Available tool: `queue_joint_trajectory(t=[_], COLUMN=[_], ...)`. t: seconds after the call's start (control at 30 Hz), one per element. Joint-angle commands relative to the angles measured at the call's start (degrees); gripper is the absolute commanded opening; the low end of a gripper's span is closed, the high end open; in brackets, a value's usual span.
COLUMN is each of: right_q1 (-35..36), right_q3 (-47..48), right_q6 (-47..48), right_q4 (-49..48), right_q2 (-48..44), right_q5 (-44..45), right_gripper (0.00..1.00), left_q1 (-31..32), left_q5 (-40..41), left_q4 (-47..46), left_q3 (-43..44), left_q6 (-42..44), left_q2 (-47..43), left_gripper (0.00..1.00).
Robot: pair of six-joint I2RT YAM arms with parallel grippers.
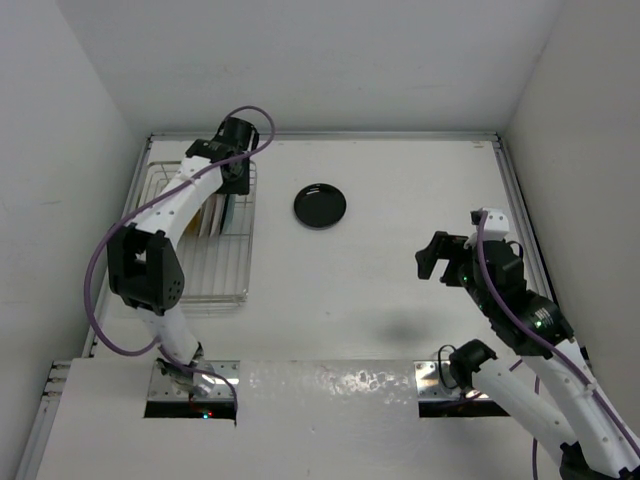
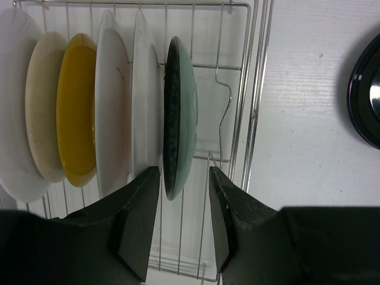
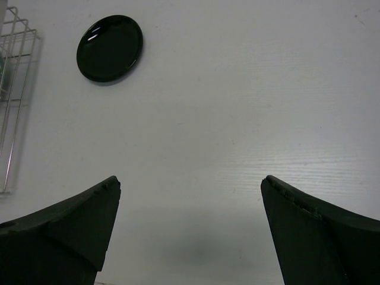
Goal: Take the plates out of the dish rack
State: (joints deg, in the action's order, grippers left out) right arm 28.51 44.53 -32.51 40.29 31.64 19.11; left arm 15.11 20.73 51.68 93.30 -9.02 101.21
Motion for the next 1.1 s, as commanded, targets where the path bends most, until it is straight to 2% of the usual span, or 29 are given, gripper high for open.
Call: queue_joint_trajectory(t=[0.0,0.33,0.53,0.57,0.6,0.87,1.07], right_q1=[-0.12,-0.12,-0.21,-0.21,-0.12,-0.21,-0.21], right_q3=[-0.50,-1.03,-1.12,-1.12,-1.12,-1.11,-1.20], right_q6=[0.17,0.17,-0.01,-0.01,-0.01,-0.45,-0.89], right_q4=[-3.03,-3.73,-3.82,-3.82,-3.82,-3.99,-4.52], right_q2=[0.44,0.53,0.53,0.36,0.35,0.18,0.27], right_q5=[-0.92,-1.01,-1.27,-1.27,-1.27,-1.45,-2.24], right_gripper=[0.99,0.99,0.99,0.99,0.99,0.99,0.99], left_q1=[-1.58,-2.02,-2.11,-2.11,-2.11,-2.11,-2.11], left_q5=[-1.48,-3.59,-4.65,-4.39,-4.30,-1.84,-2.36], left_q4=[-2.11,-2.72,-2.90,-2.73,-2.64,0.26,4.12], left_q3=[-0.31,-0.84,-0.92,-0.49,-0.31,5.21,13.03], left_q6=[0.67,0.75,0.93,0.93,1.02,1.81,2.51], left_q2=[1.70,4.08,4.17,4.00,3.91,4.52,6.45], left_gripper=[0.36,0.35,0.22,0.14,0.12,0.00,0.00])
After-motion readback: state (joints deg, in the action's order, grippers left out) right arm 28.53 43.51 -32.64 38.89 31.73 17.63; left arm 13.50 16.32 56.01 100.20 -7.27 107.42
